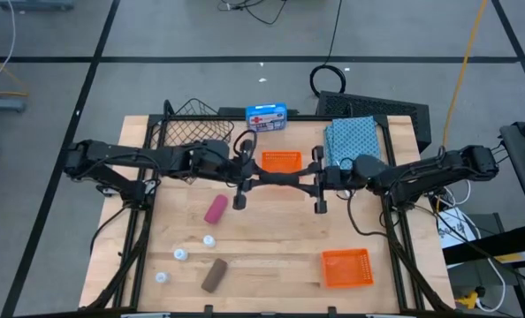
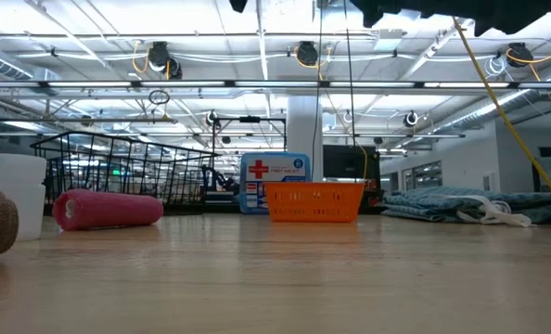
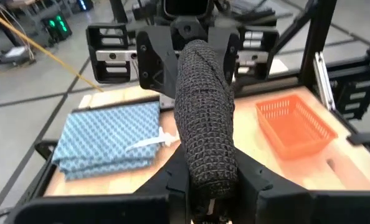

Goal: Pick & place medical supplies in basket/bin
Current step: Put the black bandage into the bottom orange bin

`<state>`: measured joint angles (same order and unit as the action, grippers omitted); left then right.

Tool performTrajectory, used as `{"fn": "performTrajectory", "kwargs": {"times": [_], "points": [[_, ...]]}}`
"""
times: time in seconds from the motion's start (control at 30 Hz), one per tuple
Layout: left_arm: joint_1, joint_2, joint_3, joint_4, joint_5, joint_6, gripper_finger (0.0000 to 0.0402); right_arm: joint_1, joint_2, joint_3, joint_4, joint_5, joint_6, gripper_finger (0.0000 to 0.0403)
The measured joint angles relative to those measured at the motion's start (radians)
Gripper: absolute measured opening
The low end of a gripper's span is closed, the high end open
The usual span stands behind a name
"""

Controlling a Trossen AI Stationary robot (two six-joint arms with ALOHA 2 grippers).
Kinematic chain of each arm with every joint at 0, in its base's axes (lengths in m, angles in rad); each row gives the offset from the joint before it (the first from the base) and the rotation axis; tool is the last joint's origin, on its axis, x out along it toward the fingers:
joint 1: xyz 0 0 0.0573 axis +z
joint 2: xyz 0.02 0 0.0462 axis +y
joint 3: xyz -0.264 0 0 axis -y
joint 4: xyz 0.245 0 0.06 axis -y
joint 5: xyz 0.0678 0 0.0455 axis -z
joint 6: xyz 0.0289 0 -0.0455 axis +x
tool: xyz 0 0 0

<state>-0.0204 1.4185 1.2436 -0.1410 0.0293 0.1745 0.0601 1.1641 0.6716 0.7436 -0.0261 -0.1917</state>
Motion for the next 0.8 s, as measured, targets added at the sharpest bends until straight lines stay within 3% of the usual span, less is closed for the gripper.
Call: {"fn": "performTrajectory", "kwargs": {"times": [0.23, 0.47, 0.63, 0.8], "points": [[0.0, 0.011, -0.001, -0.054, -0.004, 0.005, 0.0061, 0.0, -0.029, 0.0, -0.134, 0.011, 0.094, 0.0124], [0.002, 0.051, -0.011, -0.045, -0.019, 0.024, 0.0071, 0.002, -0.132, 0.045, -0.358, 0.152, 0.126, 0.0152], [0.007, 0.122, -0.021, -0.03, 0.003, 0.025, 0.006, 0.002, -0.115, 0.266, -0.69, 0.227, 0.139, 0.019], [0.01, 0.186, -0.019, 0.037, 0.022, 0.015, 0.0075, 0.003, 0.023, 0.565, -1.13, 0.262, 0.183, 0.0232]]}}
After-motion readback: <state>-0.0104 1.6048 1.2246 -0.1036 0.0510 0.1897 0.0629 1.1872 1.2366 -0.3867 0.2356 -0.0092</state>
